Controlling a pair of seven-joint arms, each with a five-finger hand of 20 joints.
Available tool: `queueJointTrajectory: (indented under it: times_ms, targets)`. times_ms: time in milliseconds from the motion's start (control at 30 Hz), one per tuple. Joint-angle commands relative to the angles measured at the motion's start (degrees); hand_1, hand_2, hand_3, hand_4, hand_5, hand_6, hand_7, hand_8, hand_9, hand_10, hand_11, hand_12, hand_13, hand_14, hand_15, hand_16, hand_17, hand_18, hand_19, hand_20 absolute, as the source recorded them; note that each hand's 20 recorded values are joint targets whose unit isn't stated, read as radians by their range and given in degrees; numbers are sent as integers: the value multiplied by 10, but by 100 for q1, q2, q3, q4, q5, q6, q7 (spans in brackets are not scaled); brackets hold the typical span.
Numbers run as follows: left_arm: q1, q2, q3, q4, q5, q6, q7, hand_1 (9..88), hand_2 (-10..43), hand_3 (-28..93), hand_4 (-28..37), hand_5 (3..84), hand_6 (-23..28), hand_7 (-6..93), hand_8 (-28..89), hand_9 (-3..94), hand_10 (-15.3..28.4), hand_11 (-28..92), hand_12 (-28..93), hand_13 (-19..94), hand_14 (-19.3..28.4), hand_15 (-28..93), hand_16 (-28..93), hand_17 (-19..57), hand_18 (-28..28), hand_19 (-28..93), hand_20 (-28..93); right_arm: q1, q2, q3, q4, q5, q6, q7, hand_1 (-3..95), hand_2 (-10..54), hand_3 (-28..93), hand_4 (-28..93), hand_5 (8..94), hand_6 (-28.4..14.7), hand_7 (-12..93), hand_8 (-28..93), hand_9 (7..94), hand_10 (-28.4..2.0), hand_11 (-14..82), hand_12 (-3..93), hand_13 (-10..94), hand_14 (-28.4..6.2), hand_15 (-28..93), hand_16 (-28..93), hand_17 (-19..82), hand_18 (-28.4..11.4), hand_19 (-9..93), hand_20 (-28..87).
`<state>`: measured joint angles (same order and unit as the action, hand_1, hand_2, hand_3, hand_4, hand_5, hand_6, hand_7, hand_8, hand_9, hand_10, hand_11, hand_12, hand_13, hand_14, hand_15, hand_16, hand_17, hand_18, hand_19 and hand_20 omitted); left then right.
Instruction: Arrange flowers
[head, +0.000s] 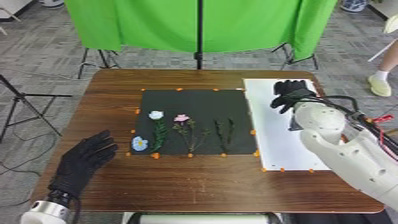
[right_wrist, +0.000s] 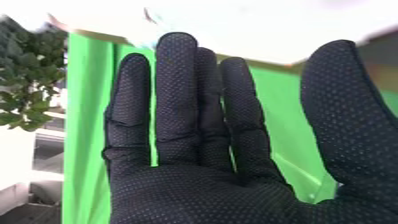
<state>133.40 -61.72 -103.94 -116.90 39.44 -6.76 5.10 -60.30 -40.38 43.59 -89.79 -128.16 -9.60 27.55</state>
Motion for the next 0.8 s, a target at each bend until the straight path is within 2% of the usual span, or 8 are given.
queueJointTrajectory:
  times_ms: [33,167,267,300,367,467,567,800]
  targets:
    - [28,-17,-5,30,19,-77,-74,244,19,696,-261,375,49,186,-82,323,129,240,173,245,156,359,-5,-88,208,494,79,-52,143,-280,270,-489,264,98,258,-95,849,-283,404,-25,438,-193,493,-114,422,262,527,-60,606,186,204,-180,693,399]
    - [23,0,15,27,20,-79,-61,244,19,696,-261,375,48,187,-82,323,130,238,173,245,156,358,-5,-88,208,494,79,17,159,-431,365,-606,346,146,295,-95,857,-282,419,-16,467,-202,506,-111,474,273,556,-54,622,191,221,-170,707,400]
    - [14,7,21,25,14,-60,-68,245,20,695,-261,375,48,187,-83,323,130,238,173,245,156,358,-5,-88,208,494,79,91,166,-652,554,-692,987,168,346,-95,850,-282,437,-5,492,-215,519,-100,504,293,581,-41,637,200,239,-164,723,400]
    - [6,12,26,31,12,-54,-65,245,20,695,-261,375,48,188,-83,323,130,238,173,245,156,358,-5,-88,208,494,80,107,180,-702,608,-729,1199,111,400,-95,819,-281,453,-1,515,-140,566,-77,439,363,606,-23,607,263,257,-160,733,396]
    - [22,10,15,31,11,-54,-69,245,20,695,-261,374,49,187,-83,323,130,238,173,245,156,359,-5,-88,207,494,79,103,192,-741,654,-689,1465,19,462,-95,809,-282,484,8,566,-70,631,-55,375,425,667,2,557,336,284,-155,743,393]
    - [18,11,5,31,7,-52,-92,245,20,695,-260,375,48,186,-83,323,129,239,173,245,156,359,-4,-88,207,494,79,47,214,-712,663,-659,1713,-146,537,-95,805,-282,601,20,597,-46,762,-35,281,487,759,12,524,375,332,-153,766,396]
    - [29,7,0,31,11,-55,-84,245,19,695,-260,375,48,187,-82,323,129,239,174,245,156,359,-4,-88,207,493,79,60,213,-732,664,-665,1912,-260,540,-95,824,-283,652,17,586,-97,805,-37,245,483,794,24,497,382,353,-149,766,395]
    - [94,-13,-7,2,17,-35,-44,244,20,695,-260,375,48,186,-82,323,129,239,174,245,156,360,-5,-88,207,494,79,84,49,-607,238,-541,2096,-555,542,-95,830,-283,677,13,579,-117,827,-39,219,495,812,24,466,413,363,-147,765,397]
